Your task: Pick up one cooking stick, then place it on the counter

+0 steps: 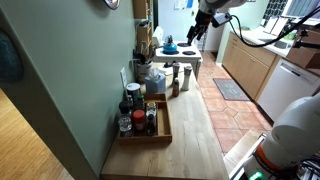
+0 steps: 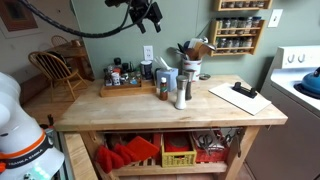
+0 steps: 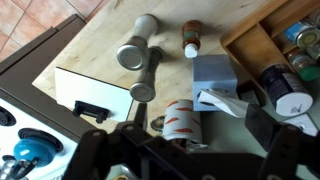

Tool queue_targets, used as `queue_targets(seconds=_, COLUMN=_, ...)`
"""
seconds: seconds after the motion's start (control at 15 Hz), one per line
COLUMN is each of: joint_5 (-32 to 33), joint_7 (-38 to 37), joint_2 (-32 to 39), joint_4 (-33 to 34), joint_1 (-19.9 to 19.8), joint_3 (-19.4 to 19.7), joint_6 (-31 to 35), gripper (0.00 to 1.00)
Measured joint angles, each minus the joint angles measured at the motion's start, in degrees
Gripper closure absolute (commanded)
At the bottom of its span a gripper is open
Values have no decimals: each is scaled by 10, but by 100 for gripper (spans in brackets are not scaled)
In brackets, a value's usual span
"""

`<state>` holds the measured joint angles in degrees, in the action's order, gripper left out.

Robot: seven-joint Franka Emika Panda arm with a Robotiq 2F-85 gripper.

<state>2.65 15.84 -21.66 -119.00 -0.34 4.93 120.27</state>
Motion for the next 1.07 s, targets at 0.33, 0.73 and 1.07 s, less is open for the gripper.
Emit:
queue_targets(seconds=0.33, joint_5=-118, joint_7=-21, joint_2=98, joint_4=87, joint_1=10, joint_3=5, joint_6=-1, gripper=0)
queue_targets(seconds=0.73, joint_5=-193, joint_7=-83, joint_2=235, joint_4=200, joint_1=7, joint_3=3, joint_6=62, gripper=0)
queue_targets(seconds=1.07, joint_5=-161, joint_7=-165, joint_2=332, joint_4=272, joint_1=1, joint_3=2, joint_6=119, gripper=0)
